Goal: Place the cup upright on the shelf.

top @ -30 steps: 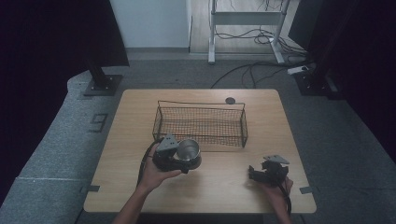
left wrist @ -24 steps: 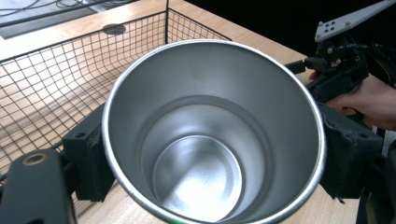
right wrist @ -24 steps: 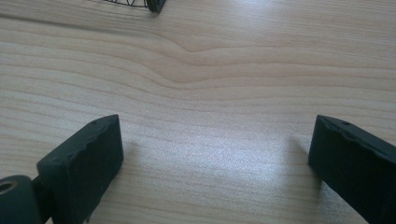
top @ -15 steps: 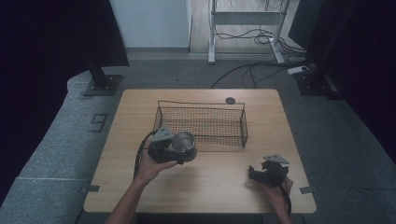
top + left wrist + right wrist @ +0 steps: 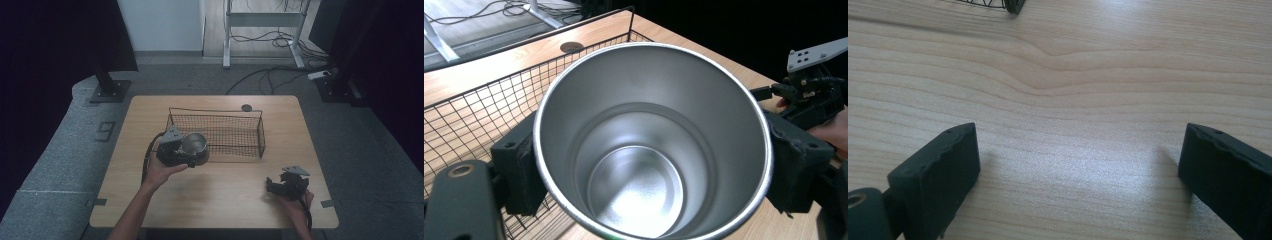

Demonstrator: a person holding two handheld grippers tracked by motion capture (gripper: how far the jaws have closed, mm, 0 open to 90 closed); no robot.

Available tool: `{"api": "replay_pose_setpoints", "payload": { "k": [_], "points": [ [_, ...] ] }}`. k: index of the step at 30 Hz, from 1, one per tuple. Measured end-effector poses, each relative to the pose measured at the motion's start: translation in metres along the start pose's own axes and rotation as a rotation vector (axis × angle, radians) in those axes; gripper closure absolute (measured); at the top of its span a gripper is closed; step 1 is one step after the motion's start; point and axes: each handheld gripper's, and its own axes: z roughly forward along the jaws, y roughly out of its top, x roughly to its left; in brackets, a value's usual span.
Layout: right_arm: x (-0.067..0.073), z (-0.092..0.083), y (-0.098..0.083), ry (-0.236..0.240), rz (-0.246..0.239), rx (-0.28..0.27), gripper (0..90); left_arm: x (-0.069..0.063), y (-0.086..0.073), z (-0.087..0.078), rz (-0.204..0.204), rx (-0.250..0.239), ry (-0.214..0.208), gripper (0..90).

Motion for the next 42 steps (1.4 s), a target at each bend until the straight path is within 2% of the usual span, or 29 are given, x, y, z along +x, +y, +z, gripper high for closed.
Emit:
{"api": "replay_pose_setpoints", "payload": {
  "k": [16,24,28,32,42],
  "points": [
    [0.0,0.0,0.0,0.0,0.001,0.0,3.1,0.011,0.01,0.006,0.015,0.013,0.035,14.9],
    [0.0,0.0,0.0,0.0,-0.001,0.001,3.1,0.013,0.018,0.008,0.022,0.008,0.034,14.9],
    [0.0,0.0,0.0,0.0,-0.001,0.001,3.2,0.017,0.02,0.01,0.01,0.005,0.025,14.9],
    [0.0,0.0,0.0,0.001,-0.001,0.001,3.2,0.023,0.022,0.013,0.004,0.013,0.037,14.9],
    [0.0,0.0,0.0,0.0,0.0,-0.001,3.1,0.029,0.028,0.02,0.003,0.014,0.034,14.9]
  ]
}}
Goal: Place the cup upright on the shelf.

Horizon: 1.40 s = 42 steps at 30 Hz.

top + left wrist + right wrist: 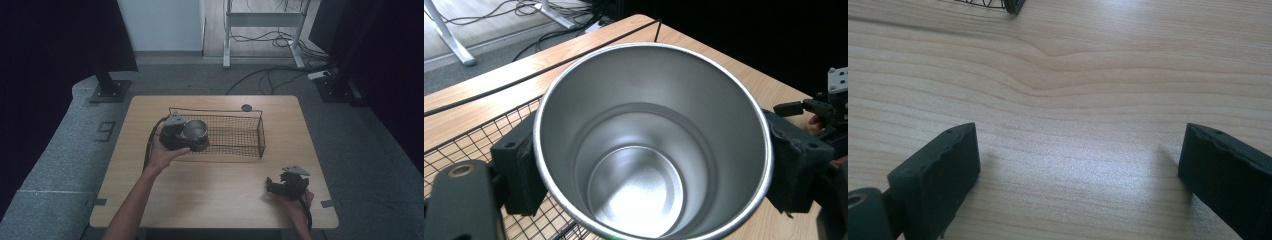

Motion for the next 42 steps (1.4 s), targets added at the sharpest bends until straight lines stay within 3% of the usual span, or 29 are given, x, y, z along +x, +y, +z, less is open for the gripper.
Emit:
{"api": "replay_pose_setpoints", "payload": {
  "k": [7,14,25,42],
  "points": [
    [0.0,0.0,0.0,0.0,-0.002,0.0,3.2,0.009,0.001,0.003,-0.015,0.006,0.002,14.9],
    [0.0,0.0,0.0,-0.001,-0.003,0.0,3.3,0.012,0.009,0.005,0.007,0.017,0.019,14.9],
    [0.0,0.0,0.0,-0.001,-0.002,-0.001,3.5,0.022,0.01,0.014,-0.007,0.034,0.027,14.9],
    [-0.001,0.0,0.0,0.001,-0.004,-0.002,3.5,0.038,0.017,0.047,0.005,0.087,0.042,14.9]
  ]
}}
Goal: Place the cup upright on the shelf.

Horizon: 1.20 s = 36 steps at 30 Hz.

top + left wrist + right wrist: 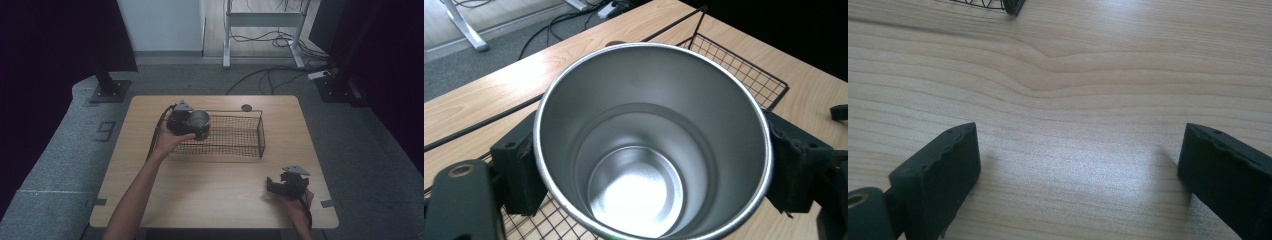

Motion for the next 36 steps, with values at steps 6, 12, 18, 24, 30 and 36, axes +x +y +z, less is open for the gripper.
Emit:
{"api": "replay_pose_setpoints", "payload": {
  "k": [6,12,18,24,30,36],
  "points": [
    [0.0,0.0,0.0,0.0,0.0,0.0,3.5,0.003,0.001,0.006,-0.007,-0.008,-0.008,14.9],
    [0.0,0.0,0.0,0.0,0.0,0.0,3.5,0.011,-0.003,0.017,-0.033,0.013,-0.005,14.9],
    [0.0,0.0,0.0,0.0,0.0,0.0,3.5,0.019,-0.007,0.029,-0.053,0.027,-0.003,14.9],
    [0.0,0.0,0.0,0.0,-0.001,0.0,3.5,0.022,-0.011,0.04,-0.056,0.047,-0.005,14.8],
    [0.0,0.0,0.0,0.0,0.0,0.0,3.5,0.021,-0.014,0.05,-0.05,0.071,-0.007,14.8],
    [0.0,0.0,0.0,0.0,0.0,0.0,3.5,0.022,-0.017,0.056,-0.052,0.094,0.0,14.8]
  ]
}}
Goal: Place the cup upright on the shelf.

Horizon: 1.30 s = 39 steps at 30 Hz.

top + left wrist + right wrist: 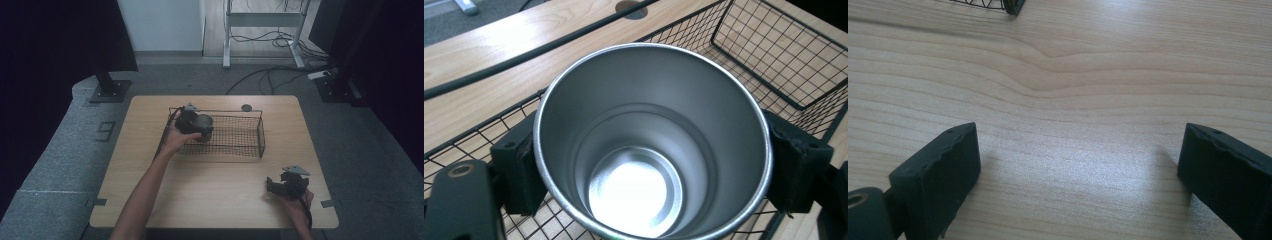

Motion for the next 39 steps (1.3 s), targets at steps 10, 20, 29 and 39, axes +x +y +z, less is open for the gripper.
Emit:
{"api": "replay_pose_setpoints", "payload": {
  "k": [10,20,29,39],
  "points": [
    [0.0,0.0,0.0,0.0,0.0,0.0,3.5,0.003,-0.004,0.01,-0.004,0.035,0.0,14.7],
    [0.0,0.0,0.0,0.0,0.0,0.0,3.5,0.004,-0.007,0.019,-0.006,0.077,0.009,14.7],
    [0.0,0.0,0.0,0.0,0.0,0.0,3.5,0.004,-0.009,0.023,0.001,0.113,0.015,14.6],
    [0.0,0.0,0.0,0.0,0.0,0.0,3.5,0.007,-0.01,0.027,-0.025,0.168,0.007,14.3]
  ]
}}
